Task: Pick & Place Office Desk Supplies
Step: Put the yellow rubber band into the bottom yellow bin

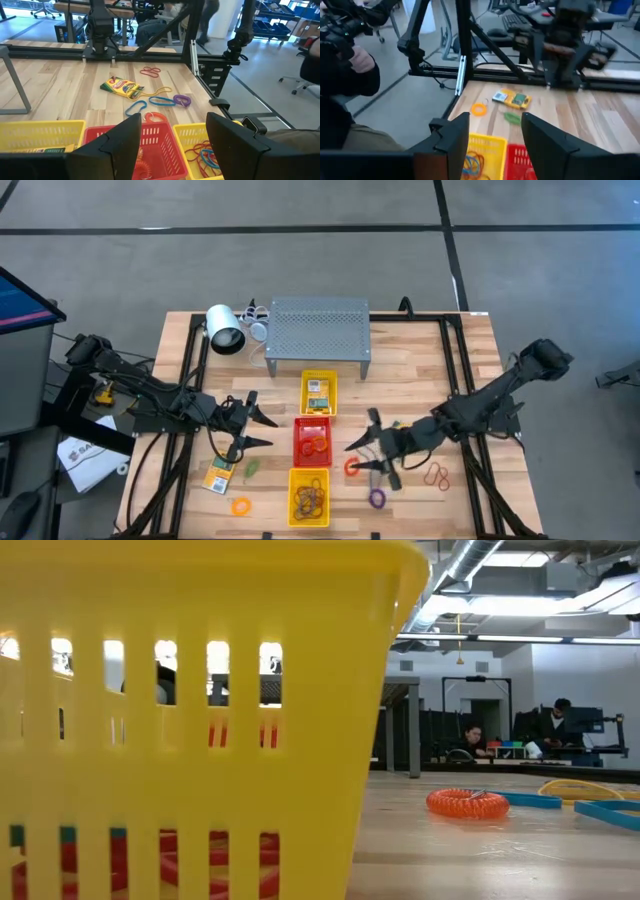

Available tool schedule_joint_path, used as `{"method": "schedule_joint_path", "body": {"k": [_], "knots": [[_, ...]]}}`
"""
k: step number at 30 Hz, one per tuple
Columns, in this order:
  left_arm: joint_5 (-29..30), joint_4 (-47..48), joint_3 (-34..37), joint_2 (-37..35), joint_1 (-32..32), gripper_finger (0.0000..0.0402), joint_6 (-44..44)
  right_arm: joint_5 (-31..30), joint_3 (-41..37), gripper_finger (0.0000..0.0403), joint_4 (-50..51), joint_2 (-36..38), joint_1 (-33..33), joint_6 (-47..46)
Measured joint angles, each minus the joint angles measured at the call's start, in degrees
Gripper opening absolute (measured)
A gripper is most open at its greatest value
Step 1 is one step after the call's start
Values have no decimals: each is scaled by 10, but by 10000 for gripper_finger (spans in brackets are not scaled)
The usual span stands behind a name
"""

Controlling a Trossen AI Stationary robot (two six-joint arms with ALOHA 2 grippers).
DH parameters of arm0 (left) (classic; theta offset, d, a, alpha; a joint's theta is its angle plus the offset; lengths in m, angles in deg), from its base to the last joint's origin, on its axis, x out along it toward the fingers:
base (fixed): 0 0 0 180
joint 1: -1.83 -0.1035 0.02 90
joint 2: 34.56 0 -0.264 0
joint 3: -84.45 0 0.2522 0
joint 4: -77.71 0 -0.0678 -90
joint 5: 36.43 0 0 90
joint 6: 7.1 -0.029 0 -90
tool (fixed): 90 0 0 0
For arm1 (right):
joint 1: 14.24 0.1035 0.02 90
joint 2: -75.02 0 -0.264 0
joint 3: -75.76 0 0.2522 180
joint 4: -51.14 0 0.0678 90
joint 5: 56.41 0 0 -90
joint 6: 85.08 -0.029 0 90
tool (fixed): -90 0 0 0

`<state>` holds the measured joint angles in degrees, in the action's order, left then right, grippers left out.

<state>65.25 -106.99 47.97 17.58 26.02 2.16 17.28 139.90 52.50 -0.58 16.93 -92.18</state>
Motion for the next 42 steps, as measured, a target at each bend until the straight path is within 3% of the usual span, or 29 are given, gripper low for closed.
{"method": "schedule_joint_path", "body": {"k": [6, 12, 19, 25, 29, 37, 42], "knots": [[0, 0, 0, 0, 0, 218, 0, -1, -139, 178, -47, 66, -22, -50], [21, 0, 0, 0, 0, 218, -9, -2, -197, 178, -49, 79, -46, -80], [70, 0, 0, 0, -7, 218, -19, 0, -199, 176, -56, 39, -90, -89], [73, 0, 0, 0, -32, 218, -45, 96, -199, 176, -30, 10, -124, -90], [73, 0, 0, 0, -56, 218, -45, 111, -198, 176, 1, 2, -130, -117], [73, 0, 0, 0, -96, 218, -45, 120, -134, 176, 200, 3, -108, -194], [72, 2, 0, 0, -101, 218, -45, 103, -105, 175, 270, 3, -89, -226]]}}
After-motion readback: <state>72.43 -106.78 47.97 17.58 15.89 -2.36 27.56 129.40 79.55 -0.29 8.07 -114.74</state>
